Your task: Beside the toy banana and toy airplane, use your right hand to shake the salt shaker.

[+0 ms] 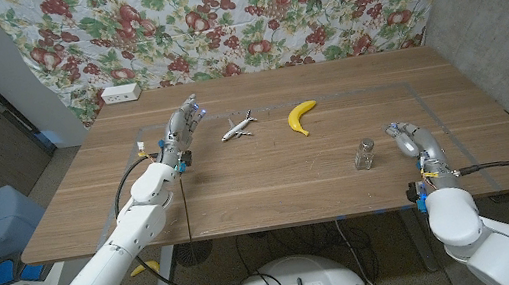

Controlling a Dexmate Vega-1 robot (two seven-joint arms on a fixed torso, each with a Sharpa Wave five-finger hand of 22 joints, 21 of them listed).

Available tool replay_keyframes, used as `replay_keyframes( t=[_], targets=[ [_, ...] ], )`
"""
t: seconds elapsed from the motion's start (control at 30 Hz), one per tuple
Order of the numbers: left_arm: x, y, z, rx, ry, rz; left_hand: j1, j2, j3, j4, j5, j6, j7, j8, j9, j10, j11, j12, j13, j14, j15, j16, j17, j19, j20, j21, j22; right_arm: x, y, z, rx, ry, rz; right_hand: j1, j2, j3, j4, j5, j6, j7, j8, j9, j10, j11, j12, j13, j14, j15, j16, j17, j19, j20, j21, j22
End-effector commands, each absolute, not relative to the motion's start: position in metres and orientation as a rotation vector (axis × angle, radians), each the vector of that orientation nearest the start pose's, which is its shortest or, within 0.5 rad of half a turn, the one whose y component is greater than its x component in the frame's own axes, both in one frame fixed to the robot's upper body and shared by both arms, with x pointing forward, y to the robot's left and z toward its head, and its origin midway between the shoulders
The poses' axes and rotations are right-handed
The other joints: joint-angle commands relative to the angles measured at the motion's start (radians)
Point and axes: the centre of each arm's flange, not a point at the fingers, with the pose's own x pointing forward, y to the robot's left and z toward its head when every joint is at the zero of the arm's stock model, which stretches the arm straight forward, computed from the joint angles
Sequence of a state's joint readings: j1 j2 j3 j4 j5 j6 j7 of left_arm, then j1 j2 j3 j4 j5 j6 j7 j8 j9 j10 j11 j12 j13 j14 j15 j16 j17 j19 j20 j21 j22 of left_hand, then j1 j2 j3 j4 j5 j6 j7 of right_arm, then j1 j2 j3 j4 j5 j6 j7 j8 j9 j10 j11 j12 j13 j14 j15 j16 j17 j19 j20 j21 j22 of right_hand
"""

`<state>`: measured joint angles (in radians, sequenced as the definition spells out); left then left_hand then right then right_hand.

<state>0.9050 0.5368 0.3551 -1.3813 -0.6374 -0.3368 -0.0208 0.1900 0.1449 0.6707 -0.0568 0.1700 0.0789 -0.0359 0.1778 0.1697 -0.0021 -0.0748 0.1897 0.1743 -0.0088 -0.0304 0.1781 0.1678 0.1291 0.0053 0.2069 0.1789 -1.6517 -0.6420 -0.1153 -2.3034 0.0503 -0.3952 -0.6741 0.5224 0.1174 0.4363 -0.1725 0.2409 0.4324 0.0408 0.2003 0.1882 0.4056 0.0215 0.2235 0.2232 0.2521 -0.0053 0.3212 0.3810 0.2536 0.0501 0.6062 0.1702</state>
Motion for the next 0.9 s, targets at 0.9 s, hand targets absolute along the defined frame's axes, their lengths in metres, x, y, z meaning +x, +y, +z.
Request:
replay_keyframes(
  t=[0.9],
  targets=[
    [0.636,0.292,-0.028,-0.026,-0.644,-0.24,0.016,0.04,-0.002,-0.004,0.006,0.008,0.004,0.003,0.003,0.008,-0.003,0.002,0.004,0.005,-0.03,0.003,0.003,0.011,-0.001,0.002,0.004,0.436,-0.271,-0.132,-0.575,-0.314,-0.402,0.006,-0.03,-0.014,-0.003,0.008,0.019,0.0,0.01,0.005,0.021,-0.013,0.003,0.002,0.015,-0.001,0.0,-0.005,0.01,0.038,-0.017,0.005]
  ],
)
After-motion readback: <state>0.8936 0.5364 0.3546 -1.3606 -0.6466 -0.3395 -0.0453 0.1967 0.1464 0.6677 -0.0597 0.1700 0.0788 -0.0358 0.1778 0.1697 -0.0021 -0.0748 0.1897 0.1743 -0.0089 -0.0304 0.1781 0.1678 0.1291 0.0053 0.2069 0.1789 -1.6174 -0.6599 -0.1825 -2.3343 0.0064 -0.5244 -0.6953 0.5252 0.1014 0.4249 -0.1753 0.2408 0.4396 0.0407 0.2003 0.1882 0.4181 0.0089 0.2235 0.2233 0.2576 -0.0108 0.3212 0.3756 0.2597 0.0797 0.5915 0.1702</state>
